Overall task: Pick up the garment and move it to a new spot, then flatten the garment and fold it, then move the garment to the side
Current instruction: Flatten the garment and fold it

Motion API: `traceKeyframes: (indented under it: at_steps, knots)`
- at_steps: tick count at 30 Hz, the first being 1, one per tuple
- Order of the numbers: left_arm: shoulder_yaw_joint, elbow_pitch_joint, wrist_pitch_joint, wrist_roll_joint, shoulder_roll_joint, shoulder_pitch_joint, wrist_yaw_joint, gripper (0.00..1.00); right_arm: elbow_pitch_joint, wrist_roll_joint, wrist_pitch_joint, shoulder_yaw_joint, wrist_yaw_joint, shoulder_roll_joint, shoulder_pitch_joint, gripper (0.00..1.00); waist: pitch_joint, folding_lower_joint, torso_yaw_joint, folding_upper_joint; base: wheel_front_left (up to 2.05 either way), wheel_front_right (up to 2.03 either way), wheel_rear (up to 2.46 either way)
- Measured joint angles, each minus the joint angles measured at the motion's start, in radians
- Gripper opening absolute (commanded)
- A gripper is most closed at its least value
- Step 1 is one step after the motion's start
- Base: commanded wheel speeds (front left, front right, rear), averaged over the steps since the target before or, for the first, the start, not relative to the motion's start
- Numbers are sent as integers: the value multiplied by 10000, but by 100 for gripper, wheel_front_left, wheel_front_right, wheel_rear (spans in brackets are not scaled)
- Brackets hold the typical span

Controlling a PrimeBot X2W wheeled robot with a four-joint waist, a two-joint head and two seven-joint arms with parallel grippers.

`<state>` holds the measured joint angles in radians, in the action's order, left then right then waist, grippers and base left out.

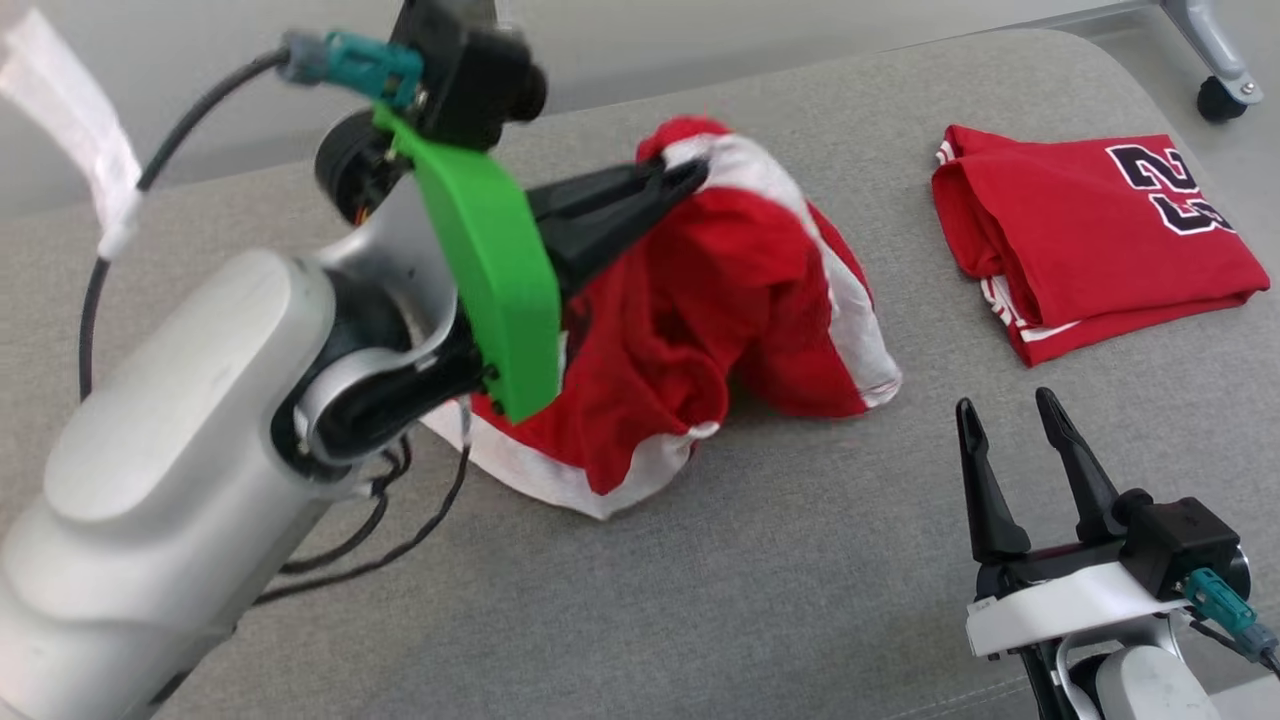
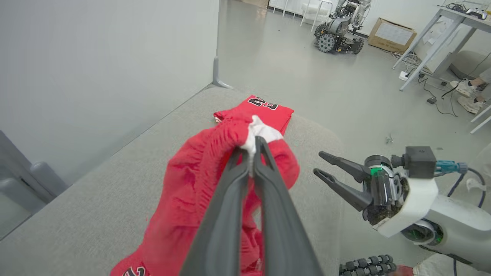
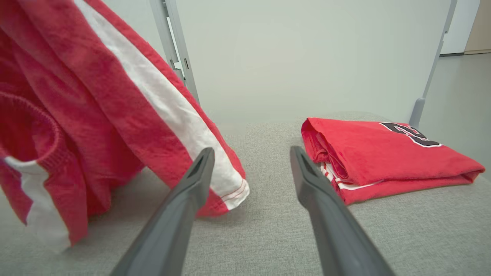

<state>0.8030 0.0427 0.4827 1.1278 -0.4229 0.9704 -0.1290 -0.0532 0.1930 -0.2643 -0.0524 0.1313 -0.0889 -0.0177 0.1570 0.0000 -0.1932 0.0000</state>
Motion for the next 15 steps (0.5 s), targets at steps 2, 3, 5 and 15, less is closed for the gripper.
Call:
traceKeyframes:
  at_steps: [2,3,5,15]
  knots:
    - [27,79,-280,52,-499,-936,2,0,-15,92,0,-44,0,-94,86,100,-1,0,144,0,0,0,0]
    - [42,82,-522,100,-759,-1566,13,0,-58,130,0,-90,0,-161,128,100,3,0,232,0,0,0,0]
    - [-61,25,-1273,161,-1114,-2732,142,0,-159,236,0,-174,0,-259,141,100,21,0,388,0,0,0,0]
    - [-100,-1333,-4481,-276,-1651,-6330,261,0,-1160,1009,0,-372,0,-848,-246,100,304,0,1158,0,0,0,0]
